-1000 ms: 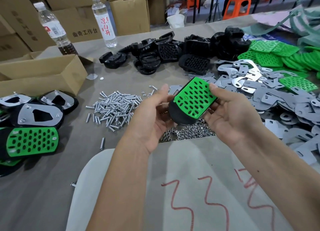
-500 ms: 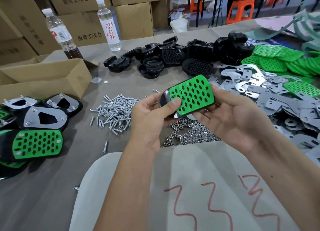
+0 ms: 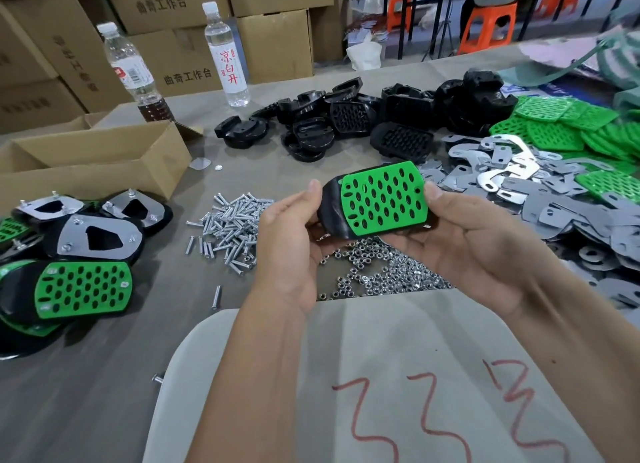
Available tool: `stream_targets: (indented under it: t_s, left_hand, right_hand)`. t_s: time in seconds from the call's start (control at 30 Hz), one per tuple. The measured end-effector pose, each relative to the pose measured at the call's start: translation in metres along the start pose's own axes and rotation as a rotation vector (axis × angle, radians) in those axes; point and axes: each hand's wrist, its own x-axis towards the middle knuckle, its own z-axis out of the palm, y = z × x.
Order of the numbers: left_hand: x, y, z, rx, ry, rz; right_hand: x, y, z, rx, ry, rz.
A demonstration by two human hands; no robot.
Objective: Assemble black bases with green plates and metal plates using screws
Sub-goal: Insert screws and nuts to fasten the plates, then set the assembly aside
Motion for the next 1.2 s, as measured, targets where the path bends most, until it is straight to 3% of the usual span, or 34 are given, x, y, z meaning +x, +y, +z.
stream_targets:
  t_s: [0.13, 0.23, 0.3, 0.4, 0.5, 0.77, 1.2]
  left_hand:
    - [-0.001, 0.001, 0.003, 0.017, 0.064, -0.002]
    - [-0.005, 0.000, 0.006, 0.394, 0.037, 0.315]
    - [-0.007, -0.001, 0.006, 0.536, -0.092, 0.436]
    - [-0.007, 0.000, 0.000, 0.466, -0.277, 0.398]
    - [-0.005, 0.000, -0.003, 0.391, -0.352, 0.382]
    - [0.003, -0.004, -0.006, 0.308, -0.378, 0.356]
    - [-0.002, -0.006, -0.002, 0.312, -0.316, 0.342]
  right_hand:
    - [-0.001, 0.000, 0.002, -0.032, -0.050, -0.011]
    - [-0.003, 0.007, 0.009, -0.202, -0.051, -0.040]
    - [-0.003, 0.010, 0.014, -0.324, -0.060, -0.074]
    - [-0.005, 0.010, 0.017, -0.437, -0.061, -0.125]
    - [-0.006, 0.010, 0.017, -0.545, -0.059, -0.169]
    - [-0.006, 0.011, 0.016, -1.132, 0.011, -0.335]
    - [-0.005, 0.007, 0.012, -1.024, -0.026, -0.231]
